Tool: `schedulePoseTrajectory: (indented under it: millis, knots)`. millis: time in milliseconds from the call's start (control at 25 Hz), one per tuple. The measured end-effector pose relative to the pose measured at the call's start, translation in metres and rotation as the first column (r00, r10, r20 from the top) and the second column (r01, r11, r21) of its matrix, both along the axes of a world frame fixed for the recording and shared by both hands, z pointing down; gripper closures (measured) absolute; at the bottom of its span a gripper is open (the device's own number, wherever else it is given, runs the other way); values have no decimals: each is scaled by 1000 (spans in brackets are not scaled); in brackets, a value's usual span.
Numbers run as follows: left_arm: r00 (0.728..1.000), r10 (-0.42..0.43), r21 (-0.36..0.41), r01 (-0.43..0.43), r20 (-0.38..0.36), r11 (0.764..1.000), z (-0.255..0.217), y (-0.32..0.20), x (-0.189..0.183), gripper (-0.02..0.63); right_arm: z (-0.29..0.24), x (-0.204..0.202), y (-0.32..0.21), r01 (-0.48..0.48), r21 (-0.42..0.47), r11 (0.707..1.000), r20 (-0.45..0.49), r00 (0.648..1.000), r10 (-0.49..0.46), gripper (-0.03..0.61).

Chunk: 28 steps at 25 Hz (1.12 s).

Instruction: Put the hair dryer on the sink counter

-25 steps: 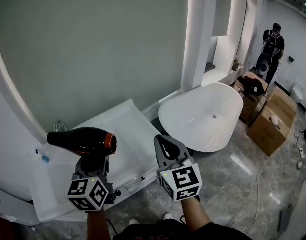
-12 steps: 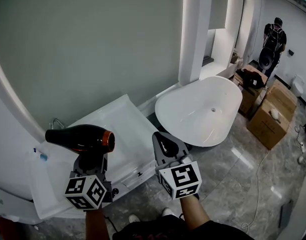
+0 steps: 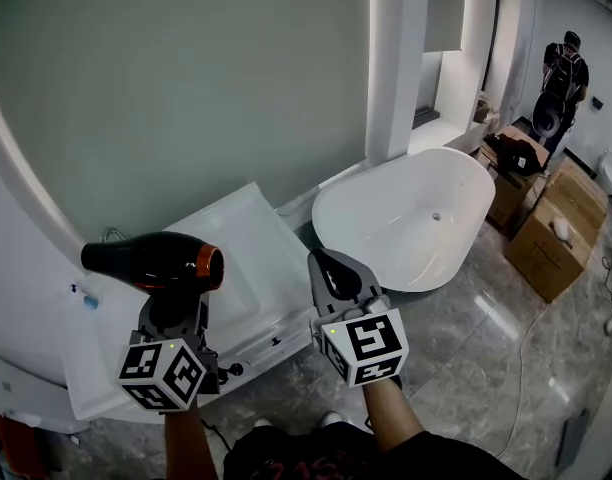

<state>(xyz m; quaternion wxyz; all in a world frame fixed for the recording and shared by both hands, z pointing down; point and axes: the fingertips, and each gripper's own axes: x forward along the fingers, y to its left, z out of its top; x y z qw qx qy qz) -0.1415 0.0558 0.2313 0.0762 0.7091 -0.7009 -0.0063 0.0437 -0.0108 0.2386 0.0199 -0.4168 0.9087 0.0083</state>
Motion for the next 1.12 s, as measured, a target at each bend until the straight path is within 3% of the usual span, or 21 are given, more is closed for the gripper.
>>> schedulePoseTrajectory:
  millis: [320,840,1120]
  knots:
    - [1000,13,1,-13,22,1000,-8,-14,-1,443,1,-4,-17,-5,-13,1000,12,1000,5,557]
    - [991,125,30,-124,-48,992,3,-64,-72,443,9,-73,-52,-117,-11,993,-26,993,117,557]
    - [984,167,12,-167,-62,986,11,-81,-78,445,12,-83,-65,-163,-20,986,-27,986,162,558]
